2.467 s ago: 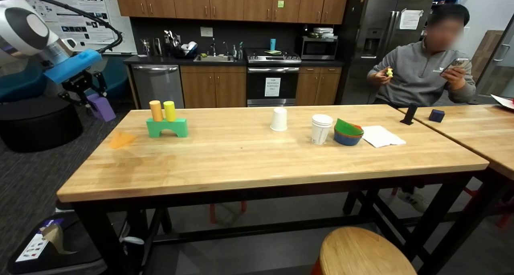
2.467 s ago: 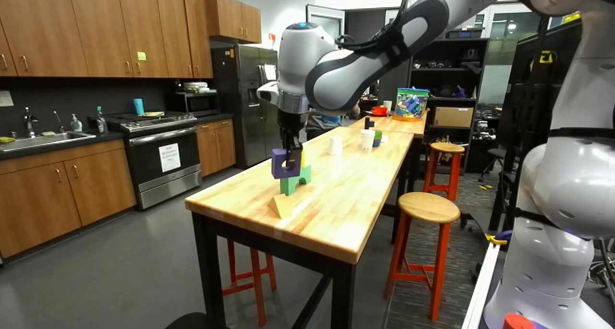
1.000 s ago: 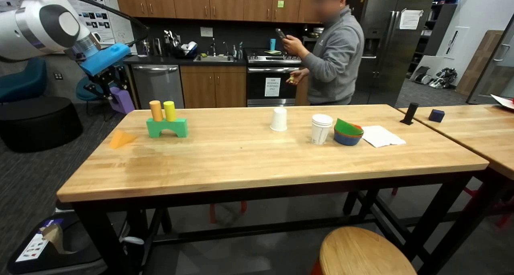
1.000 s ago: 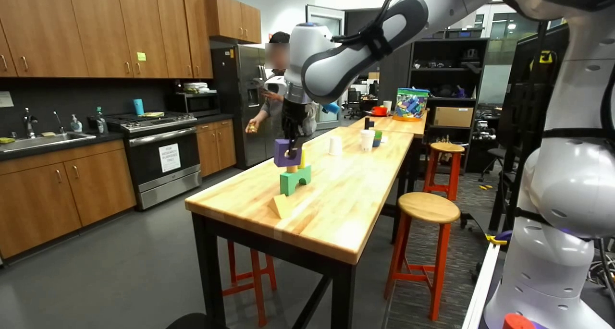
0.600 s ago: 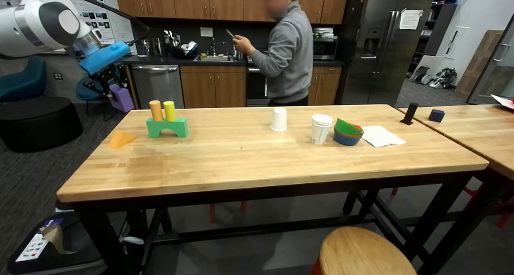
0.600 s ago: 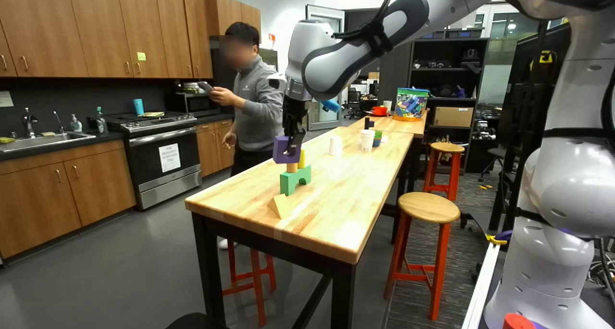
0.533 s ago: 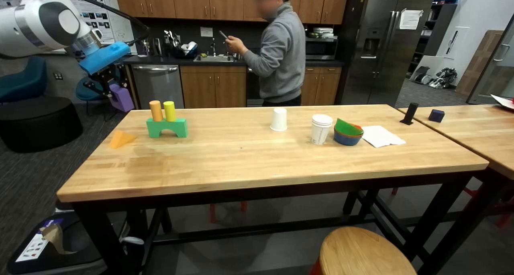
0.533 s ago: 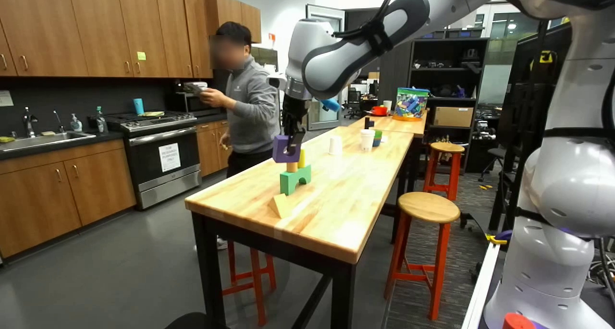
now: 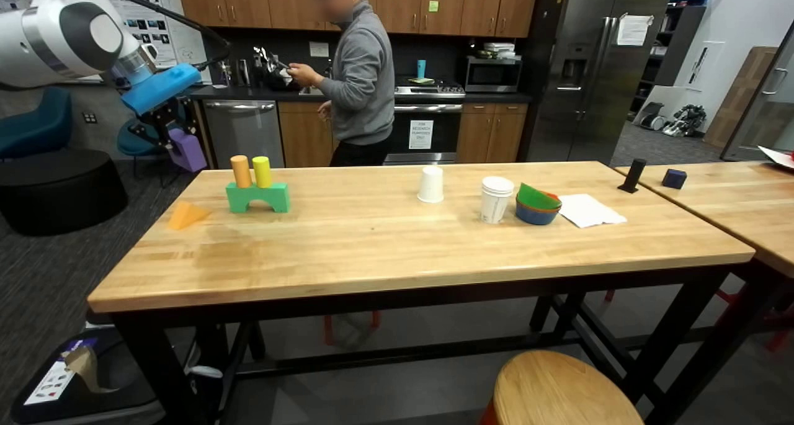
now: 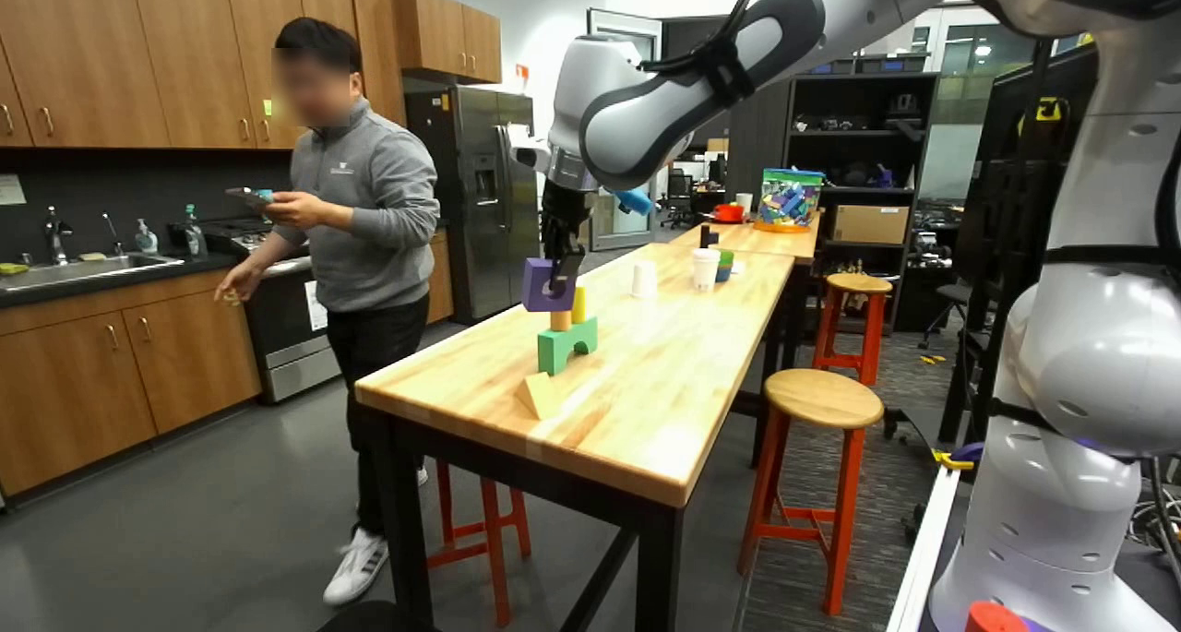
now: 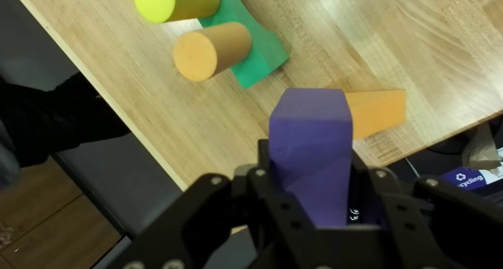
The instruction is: Put the purple block on the tower of blocks
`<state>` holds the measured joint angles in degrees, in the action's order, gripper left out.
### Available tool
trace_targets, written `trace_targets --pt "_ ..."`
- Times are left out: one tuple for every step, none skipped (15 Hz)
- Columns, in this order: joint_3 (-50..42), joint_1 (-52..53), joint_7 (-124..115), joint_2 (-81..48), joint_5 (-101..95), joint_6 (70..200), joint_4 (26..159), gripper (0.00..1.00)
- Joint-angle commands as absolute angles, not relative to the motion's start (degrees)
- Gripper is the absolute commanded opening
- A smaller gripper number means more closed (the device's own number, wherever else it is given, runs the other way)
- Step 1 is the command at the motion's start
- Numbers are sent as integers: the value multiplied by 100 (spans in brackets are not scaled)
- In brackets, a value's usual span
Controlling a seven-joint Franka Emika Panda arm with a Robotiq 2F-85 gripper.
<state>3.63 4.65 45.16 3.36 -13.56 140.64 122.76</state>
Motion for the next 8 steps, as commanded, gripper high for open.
trace_targets --pt "341 446 4467 409 -1363 14130 12320 16" --pt "338 443 4468 414 -1352 14126 12325 16" --pt "333 443 4486 417 -1333 14145 12333 16" --pt "359 466 4486 335 -1362 14046 12262 41" --pt "356 465 4485 335 -1362 14050 12262 41" --pt "353 464 4484 335 -1362 14052 12262 41" --pt "352 464 4483 335 -1362 14054 12262 41" --pt "352 464 4482 335 -1362 14056 12263 41"
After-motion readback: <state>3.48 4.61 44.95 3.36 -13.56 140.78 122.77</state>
